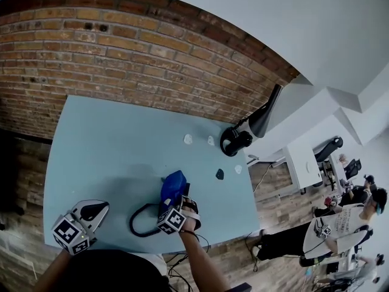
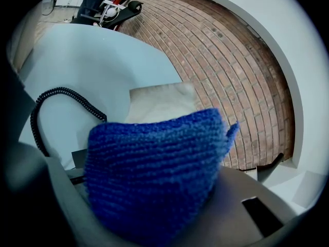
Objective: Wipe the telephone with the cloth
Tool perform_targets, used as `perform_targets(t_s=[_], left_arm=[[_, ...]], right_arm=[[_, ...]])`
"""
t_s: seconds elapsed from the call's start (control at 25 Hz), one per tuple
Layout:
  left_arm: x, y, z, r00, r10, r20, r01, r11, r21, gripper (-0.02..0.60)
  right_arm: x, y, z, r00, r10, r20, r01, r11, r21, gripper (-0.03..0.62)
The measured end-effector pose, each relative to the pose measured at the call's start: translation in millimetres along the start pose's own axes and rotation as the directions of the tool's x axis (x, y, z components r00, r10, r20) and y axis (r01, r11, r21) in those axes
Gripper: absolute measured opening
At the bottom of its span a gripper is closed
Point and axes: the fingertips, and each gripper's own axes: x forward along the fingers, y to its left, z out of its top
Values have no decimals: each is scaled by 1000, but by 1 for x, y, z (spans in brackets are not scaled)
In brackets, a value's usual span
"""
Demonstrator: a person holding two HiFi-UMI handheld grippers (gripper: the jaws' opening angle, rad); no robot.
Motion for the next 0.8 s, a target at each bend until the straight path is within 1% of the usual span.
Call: perform_targets(t_s=[0.52,0.8], left_arm=[[6,-9,-6,999,-34,-8,34,999,7,23],[7,-15,-5,999,-45,-15,45,999,6,23]], right_arm=[[-10,23,-9,1000,20,-16,-20,1000,-5,64],[-15,37,-15,999,28,-20,-28,999,24,63]])
